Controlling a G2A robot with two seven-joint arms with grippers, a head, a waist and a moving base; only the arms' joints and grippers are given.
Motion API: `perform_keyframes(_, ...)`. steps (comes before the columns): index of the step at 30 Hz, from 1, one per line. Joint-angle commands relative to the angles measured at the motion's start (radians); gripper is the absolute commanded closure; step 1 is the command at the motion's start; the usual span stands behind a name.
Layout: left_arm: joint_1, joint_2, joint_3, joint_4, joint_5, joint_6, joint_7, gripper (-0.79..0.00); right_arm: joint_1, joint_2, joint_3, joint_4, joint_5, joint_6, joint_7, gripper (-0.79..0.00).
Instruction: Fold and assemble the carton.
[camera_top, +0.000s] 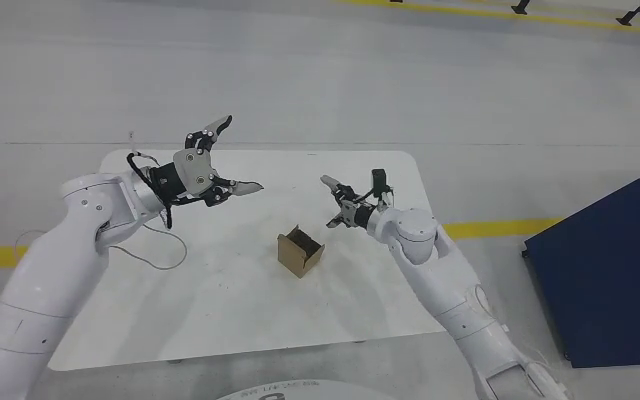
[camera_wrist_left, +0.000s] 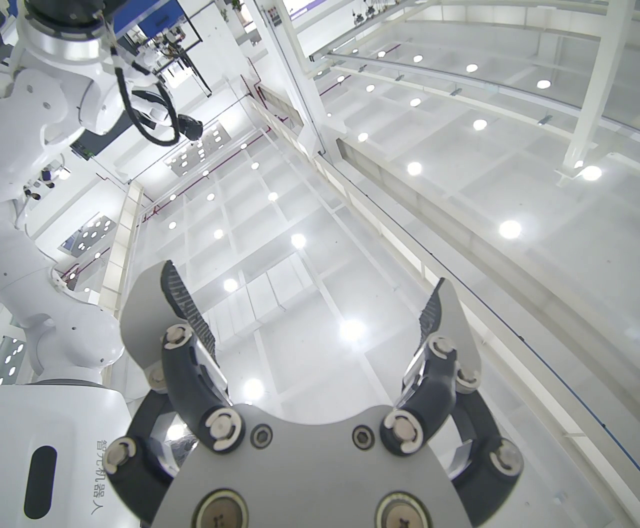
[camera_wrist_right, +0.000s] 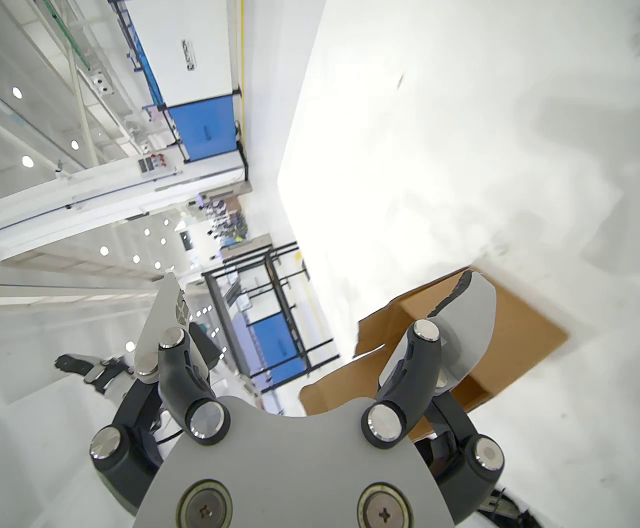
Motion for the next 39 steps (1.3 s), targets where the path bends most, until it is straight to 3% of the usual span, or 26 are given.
perform_keyframes(1, 0.000, 0.000, 0.000, 0.000, 0.000, 0.000, -0.002, -0.785, -0.019, 0.006, 0.009, 0.005, -0.062, 0.035, 0.005, -0.785)
perform_keyframes(5, 0.000, 0.000, 0.000, 0.000, 0.000, 0.000, -0.002, -0.785, -0.005, 0.001, -0.036, 0.012, -0.114, 0.095, -0.019, -0.785)
perform_keyframes(12, 0.000, 0.000, 0.000, 0.000, 0.000, 0.000, -0.002, -0.785, 0.032, -0.023, -0.150, 0.024, -0.153, 0.069, -0.028, -0.785)
perform_keyframes(21, 0.000, 0.000, 0.000, 0.000, 0.000, 0.000, -0.002, -0.785, 0.049, -0.036, -0.209, 0.031, -0.088, 0.020, 0.131, -0.785)
perform_keyframes(29, 0.000, 0.000, 0.000, 0.000, 0.000, 0.000, -0.002, -0.785, 0.105, -0.075, -0.292, 0.041, -0.019, 0.063, 0.007, -0.785)
perform_keyframes(34, 0.000, 0.000, 0.000, 0.000, 0.000, 0.000, -0.002, -0.785, 0.107, -0.059, -0.286, 0.041, -0.185, -0.031, 0.057, -0.785)
perform_keyframes(39, 0.000, 0.000, 0.000, 0.000, 0.000, 0.000, -0.002, -0.785, 0.028, -0.035, -0.200, -0.016, -0.267, -0.148, 0.026, -0.785)
